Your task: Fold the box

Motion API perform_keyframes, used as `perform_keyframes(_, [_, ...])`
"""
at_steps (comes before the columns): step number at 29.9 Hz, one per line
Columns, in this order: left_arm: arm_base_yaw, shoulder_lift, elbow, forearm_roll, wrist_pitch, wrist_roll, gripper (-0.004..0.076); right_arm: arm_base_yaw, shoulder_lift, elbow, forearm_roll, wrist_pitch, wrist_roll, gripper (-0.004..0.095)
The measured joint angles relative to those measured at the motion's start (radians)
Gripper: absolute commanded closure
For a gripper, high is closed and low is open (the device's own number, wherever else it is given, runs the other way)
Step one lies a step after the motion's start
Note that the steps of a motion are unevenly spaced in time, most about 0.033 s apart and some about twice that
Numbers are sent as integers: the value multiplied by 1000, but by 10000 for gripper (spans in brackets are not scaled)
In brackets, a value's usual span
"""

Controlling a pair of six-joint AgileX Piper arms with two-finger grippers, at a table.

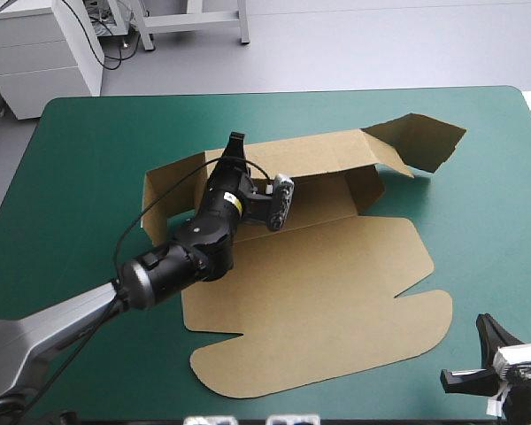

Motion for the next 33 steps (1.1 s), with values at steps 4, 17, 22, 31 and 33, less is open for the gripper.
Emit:
perform_keyframes(4, [-3,-94,110,94,-80,-81,731,0,0,0,0,0,0,927])
perform_keyframes(17, [10,-165,178,156,-188,-103,731,0,0,1,0,0,0,927])
perform_keyframes(22, [16,-103,178,269,-167,-168,731,0,0,1,0,0,0,927])
perform_keyframes(31, [63,16,161,421,-120,-366,731,0,0,1,0,0,0,927])
perform_keyframes(33, [88,35,151,425,-120,-369,731,0,0,1,0,0,0,927])
